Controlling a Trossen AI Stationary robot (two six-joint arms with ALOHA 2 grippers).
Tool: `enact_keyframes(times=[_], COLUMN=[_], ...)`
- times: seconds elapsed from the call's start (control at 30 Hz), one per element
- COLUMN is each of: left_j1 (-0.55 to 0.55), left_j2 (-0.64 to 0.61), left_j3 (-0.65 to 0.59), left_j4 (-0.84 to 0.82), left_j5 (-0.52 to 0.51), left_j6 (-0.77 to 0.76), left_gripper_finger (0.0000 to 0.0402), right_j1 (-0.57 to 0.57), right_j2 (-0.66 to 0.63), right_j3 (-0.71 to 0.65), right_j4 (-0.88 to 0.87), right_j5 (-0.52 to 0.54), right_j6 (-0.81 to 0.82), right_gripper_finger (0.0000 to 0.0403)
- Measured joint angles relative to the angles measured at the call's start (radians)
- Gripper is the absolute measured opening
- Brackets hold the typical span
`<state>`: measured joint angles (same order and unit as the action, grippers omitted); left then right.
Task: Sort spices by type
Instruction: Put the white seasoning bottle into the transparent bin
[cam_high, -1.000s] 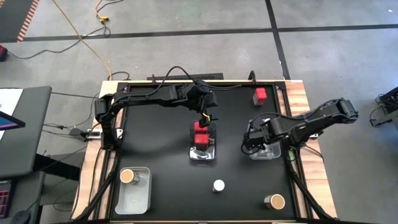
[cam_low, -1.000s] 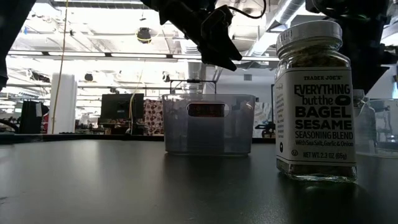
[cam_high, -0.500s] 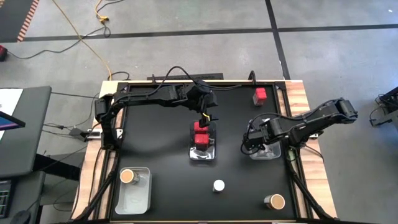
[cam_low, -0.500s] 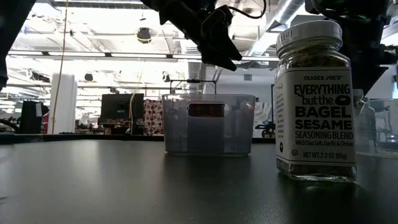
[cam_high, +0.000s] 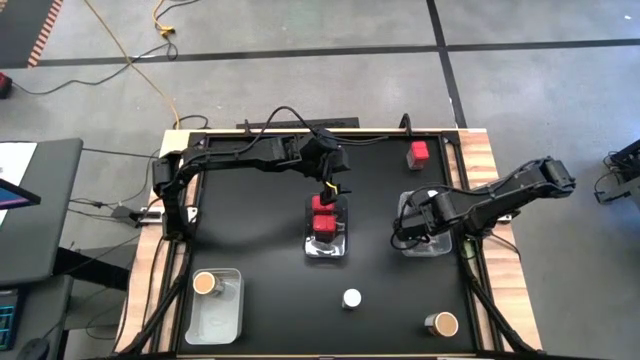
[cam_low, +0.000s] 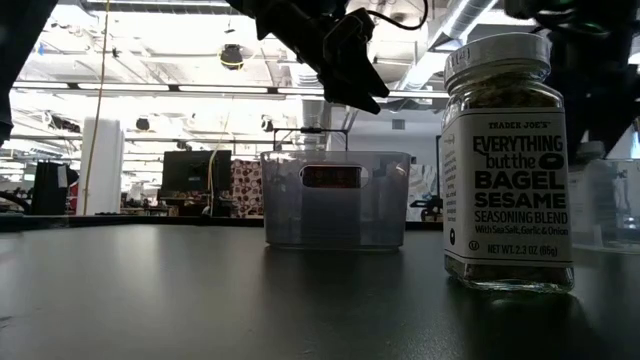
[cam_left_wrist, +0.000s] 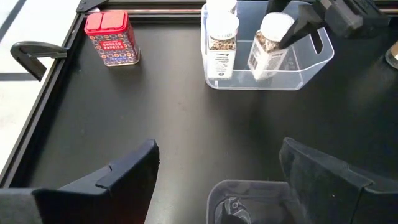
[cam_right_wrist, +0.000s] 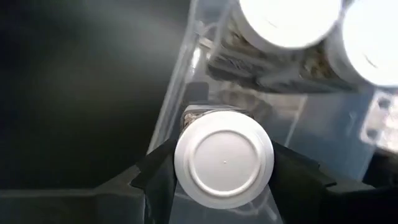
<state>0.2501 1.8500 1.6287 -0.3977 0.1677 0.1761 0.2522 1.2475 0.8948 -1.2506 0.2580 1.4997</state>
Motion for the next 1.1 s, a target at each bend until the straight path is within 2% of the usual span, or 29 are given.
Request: enact_keyframes(times=[0.2,0.47,0.6,0.83,1.0,1.1], left_j1=[0.0,0.0,0.0,-0.001,-0.002,-0.002], left_j2=[0.0,0.0,0.0,0.0,0.0,0.0], left_j3=[0.0,0.0,0.0,0.0,0.0,0.0], left_j4=[0.009,0.035,0.042,0.045,0.046,0.049], left_j5=[0.0,0.0,0.0,0.0,0.0,0.0], left_j6=[0.005,0.002,0.002,-0.016,-0.016,-0.016], left_gripper_finger=[0.032,0.032,0.032,0.032,0.032,0.032], right_j1=[0.039,0.02,0.013,0.064,0.083,0.082], right_j2=[-0.034,-0.038,-0.038,-0.047,-0.096,-0.138], right_j3=[-0.001,-0.001,-0.001,-0.001,-0.038,-0.105], right_j4=[-0.082,-0.133,-0.137,-0.203,-0.19,-0.111], right_j5=[-0.006,0.024,0.033,0.04,0.056,0.055], right_j6=[0.102,0.102,0.152,0.252,0.312,0.338], right_gripper_finger=[0.0233,0.0238,0.0238,0.0239,0.0239,0.0239])
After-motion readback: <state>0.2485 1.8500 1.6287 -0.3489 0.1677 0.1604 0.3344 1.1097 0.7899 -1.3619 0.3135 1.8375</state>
